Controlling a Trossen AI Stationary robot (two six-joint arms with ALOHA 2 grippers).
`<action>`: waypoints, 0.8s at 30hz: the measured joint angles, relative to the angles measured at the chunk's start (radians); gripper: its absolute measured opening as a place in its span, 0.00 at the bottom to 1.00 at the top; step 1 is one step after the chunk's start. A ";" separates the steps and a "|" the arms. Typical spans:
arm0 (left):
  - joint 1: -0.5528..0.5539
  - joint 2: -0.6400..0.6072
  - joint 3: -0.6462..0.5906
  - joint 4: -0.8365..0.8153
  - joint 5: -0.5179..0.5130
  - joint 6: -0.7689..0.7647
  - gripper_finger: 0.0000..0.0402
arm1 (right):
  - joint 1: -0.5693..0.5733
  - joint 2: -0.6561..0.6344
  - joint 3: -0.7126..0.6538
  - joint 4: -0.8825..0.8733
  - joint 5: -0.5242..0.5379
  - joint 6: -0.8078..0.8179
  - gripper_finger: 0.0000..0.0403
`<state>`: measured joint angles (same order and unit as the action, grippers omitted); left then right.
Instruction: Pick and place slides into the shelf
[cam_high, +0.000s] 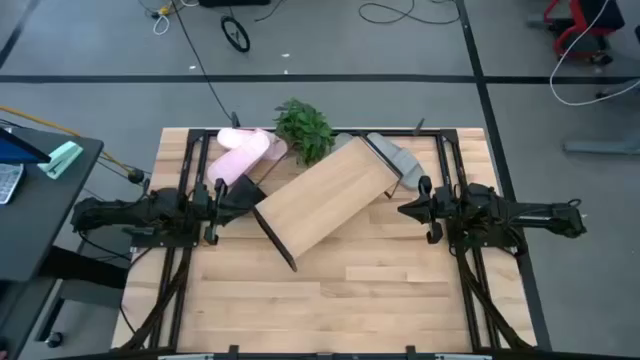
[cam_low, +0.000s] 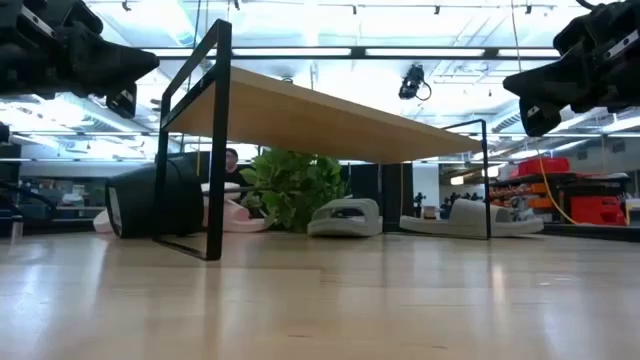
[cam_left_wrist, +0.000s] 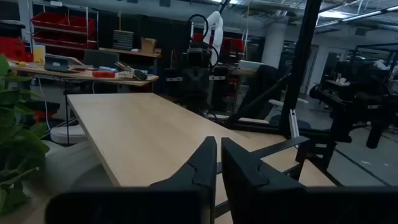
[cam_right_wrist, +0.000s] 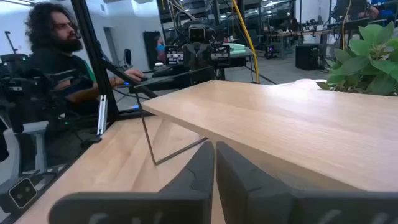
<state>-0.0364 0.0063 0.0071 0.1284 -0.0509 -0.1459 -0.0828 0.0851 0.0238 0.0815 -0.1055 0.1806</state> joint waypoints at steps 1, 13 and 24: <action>0.000 0.000 0.000 0.000 0.000 0.000 0.08 | 0.000 0.000 0.000 0.000 0.000 0.000 0.06; 0.000 0.000 0.000 0.000 0.000 0.000 0.06 | 0.000 0.000 0.000 0.000 0.000 0.000 0.06; 0.000 0.000 0.000 0.000 0.000 0.000 0.09 | 0.000 0.000 0.000 0.000 0.000 0.000 0.06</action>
<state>-0.0366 0.0062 0.0071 0.1286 -0.0505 -0.1459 -0.0830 0.0851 0.0240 0.0818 -0.1057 0.1810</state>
